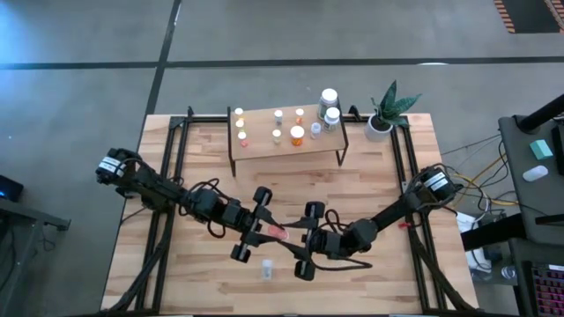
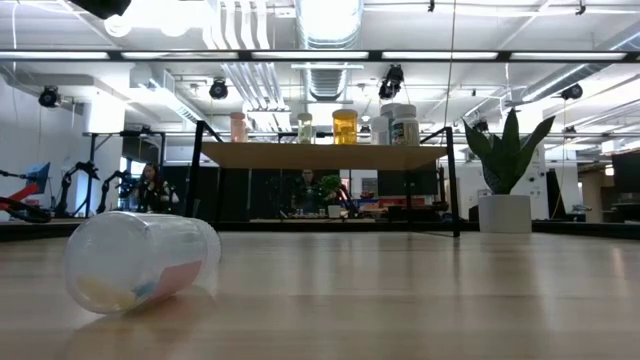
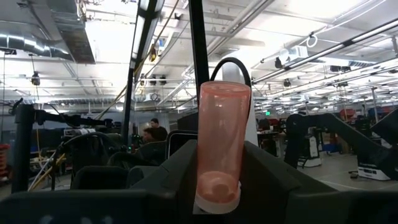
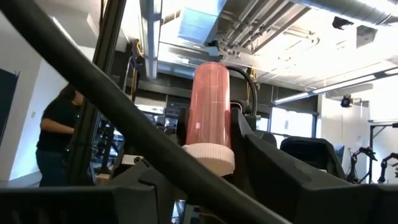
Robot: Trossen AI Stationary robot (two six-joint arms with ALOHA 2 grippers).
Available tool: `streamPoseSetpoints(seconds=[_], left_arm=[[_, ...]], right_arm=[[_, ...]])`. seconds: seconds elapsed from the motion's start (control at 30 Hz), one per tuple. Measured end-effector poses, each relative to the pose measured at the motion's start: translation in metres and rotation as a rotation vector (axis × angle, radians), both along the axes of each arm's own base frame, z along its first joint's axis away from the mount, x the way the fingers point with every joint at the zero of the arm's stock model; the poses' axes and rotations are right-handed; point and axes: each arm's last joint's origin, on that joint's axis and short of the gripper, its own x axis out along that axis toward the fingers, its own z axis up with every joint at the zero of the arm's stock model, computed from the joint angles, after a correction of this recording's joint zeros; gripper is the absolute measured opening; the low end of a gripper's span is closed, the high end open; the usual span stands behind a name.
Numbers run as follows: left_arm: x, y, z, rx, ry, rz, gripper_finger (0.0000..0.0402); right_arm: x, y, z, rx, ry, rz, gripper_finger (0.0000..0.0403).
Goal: Pick and place medicine bottles onto shelf by color
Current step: Put the pink pill bottle on the shelf
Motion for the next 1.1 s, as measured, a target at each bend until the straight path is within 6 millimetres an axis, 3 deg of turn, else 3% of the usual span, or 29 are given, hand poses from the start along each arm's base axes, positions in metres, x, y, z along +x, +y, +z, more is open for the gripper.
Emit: streamPoseSetpoints(seconds=[0.37, 0.83, 1.1], left_arm=[[-0.0003, 0.0001, -0.0009, -0.003, 0.006, -0.003, 0.0104], [-0.0002, 0.0010, -0.0009, -0.024, 0.021, -0.008, 0.0184], [-0.0018, 0.0035, -0.0040, -0.008, 0.025, 0.044, 0.0195]], right_arm=[[0.0001, 0.0000, -0.0001, -0.015, 0.002, -0.009, 0.0156], [-0.0004, -0.0010, 0.0007, -0.008, 0.010, -0.044, 0.0154], [-0.0002, -0.0018, 0.0004, -0.012, 0.020, -0.073, 0.0152]])
